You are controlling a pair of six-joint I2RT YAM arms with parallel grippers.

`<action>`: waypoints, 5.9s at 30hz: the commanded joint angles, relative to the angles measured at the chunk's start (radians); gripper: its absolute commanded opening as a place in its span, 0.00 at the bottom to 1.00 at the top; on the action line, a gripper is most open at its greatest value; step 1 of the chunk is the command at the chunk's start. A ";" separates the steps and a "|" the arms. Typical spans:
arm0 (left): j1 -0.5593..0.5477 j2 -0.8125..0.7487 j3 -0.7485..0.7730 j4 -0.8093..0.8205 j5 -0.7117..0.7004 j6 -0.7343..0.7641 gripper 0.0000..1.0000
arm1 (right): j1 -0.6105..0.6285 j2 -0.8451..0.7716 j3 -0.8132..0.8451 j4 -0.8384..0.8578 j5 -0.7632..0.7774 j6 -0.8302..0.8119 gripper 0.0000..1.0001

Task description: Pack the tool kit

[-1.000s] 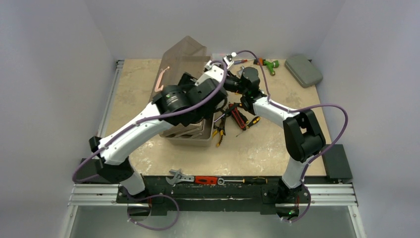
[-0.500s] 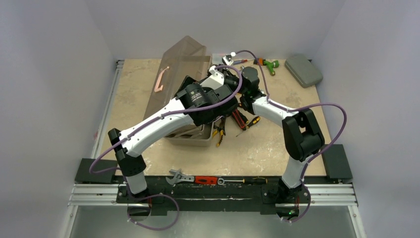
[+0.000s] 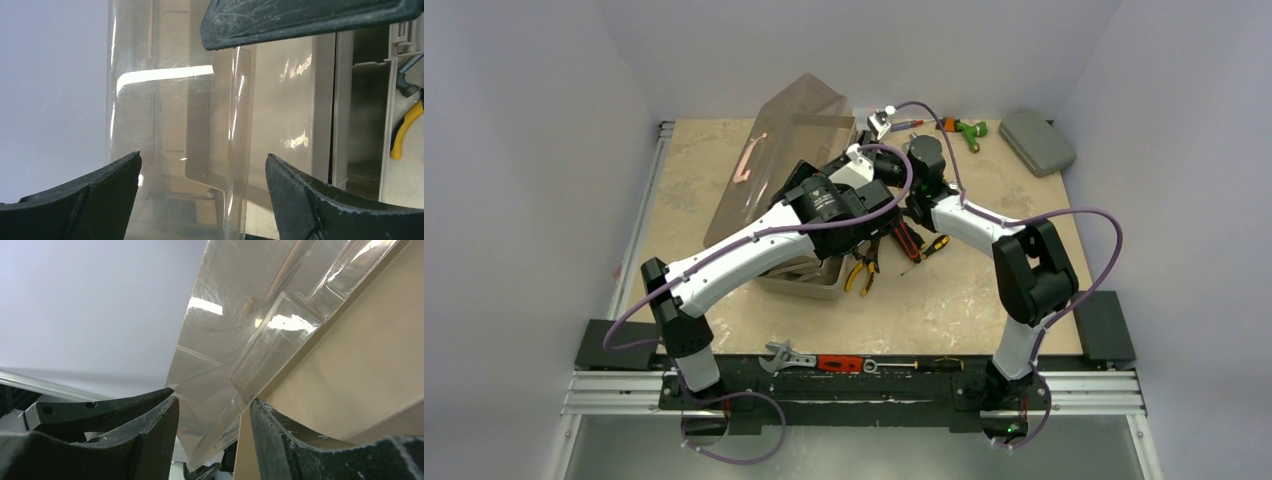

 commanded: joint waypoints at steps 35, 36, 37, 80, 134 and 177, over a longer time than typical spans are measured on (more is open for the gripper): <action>0.004 0.008 0.035 -0.154 -0.182 -0.071 0.71 | 0.032 -0.436 -0.152 -1.036 0.752 -0.676 0.64; 0.005 0.008 0.034 -0.148 -0.180 -0.067 0.70 | 0.054 -0.432 -0.160 -1.034 0.762 -0.665 0.63; 0.004 0.009 0.035 -0.144 -0.177 -0.063 0.70 | 0.074 -0.423 -0.161 -1.029 0.763 -0.661 0.62; 0.423 -0.247 -0.301 0.106 -0.133 0.070 0.00 | 0.204 -0.277 -0.172 -0.947 0.770 -0.632 0.00; 1.566 -0.377 -0.533 0.660 1.371 0.100 0.44 | 0.258 0.010 0.047 -0.858 0.657 -0.604 0.00; 0.761 -0.708 -0.535 0.399 1.187 0.006 0.90 | 0.134 -0.122 -0.071 -0.806 0.760 -0.545 0.15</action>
